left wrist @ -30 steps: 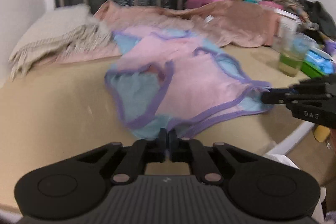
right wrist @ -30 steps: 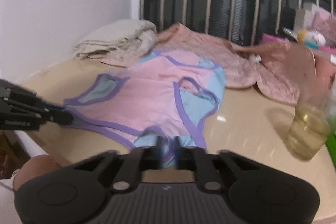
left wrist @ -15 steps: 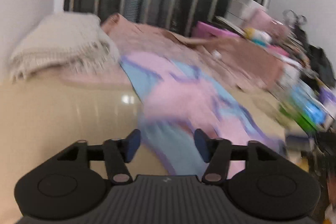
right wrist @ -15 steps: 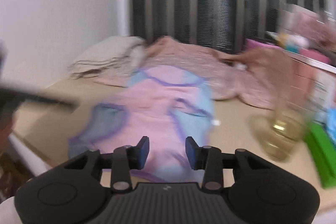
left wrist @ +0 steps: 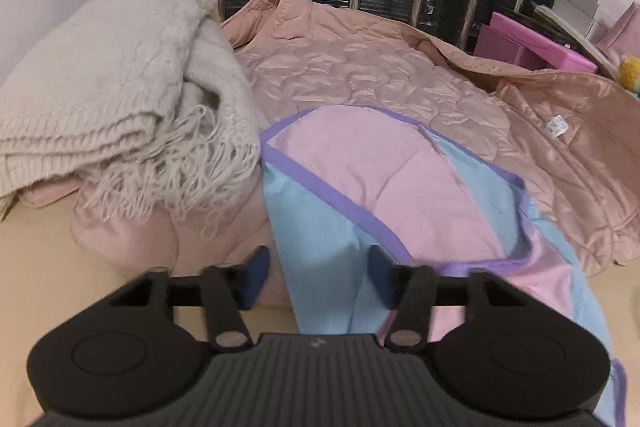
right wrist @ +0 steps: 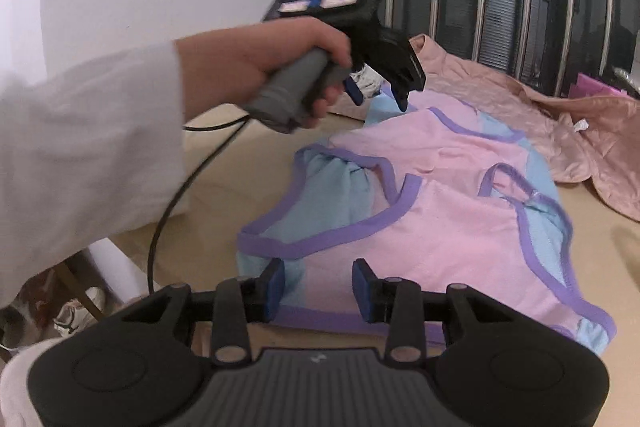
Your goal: Fold clothes
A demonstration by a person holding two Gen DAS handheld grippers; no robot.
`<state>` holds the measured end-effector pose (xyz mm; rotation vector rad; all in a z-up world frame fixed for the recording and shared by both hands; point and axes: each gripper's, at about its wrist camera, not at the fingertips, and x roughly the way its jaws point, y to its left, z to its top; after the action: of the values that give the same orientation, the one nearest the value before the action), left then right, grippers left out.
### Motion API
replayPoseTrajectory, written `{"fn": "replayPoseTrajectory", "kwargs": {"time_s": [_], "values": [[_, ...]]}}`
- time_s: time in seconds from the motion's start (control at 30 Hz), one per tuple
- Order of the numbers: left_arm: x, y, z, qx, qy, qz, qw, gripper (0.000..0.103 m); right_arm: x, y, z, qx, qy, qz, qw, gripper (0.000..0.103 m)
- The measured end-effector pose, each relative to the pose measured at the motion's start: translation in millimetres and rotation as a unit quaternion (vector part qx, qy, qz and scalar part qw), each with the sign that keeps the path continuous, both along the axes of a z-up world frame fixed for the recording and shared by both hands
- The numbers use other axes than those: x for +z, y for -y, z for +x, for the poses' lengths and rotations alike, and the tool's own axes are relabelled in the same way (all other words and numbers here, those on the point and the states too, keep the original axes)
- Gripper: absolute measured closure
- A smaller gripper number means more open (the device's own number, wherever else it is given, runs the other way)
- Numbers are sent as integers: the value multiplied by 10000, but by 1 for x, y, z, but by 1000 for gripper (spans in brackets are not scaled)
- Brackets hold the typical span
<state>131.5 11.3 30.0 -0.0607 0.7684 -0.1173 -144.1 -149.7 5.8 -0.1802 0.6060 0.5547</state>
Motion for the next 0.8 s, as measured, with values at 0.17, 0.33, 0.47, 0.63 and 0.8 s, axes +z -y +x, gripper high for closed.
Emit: {"fn": "replayPoseTrajectory", "kwargs": {"time_s": [0.17, 0.33, 0.47, 0.63, 0.8], "values": [[-4, -23, -15, 222, 120, -48, 9997, 103, 4, 18, 4, -177, -88, -155, 9997, 96], [-1, -55, -52, 440, 347, -171, 9983, 103, 6, 52, 10, -455, -70, -341, 9984, 98], [6, -102, -158, 741, 736, -570, 9929, 103, 9, 89, 30, -1068, -119, -488, 9930, 97], [-7, -111, -258, 885, 572, -636, 9924, 101, 9, 101, 64, -1429, -19, -833, 9862, 96], [-6, -95, -247, 96, 703, -490, 9963, 44, 23, 99, 73, -1934, 253, -765, 9778, 85]]}}
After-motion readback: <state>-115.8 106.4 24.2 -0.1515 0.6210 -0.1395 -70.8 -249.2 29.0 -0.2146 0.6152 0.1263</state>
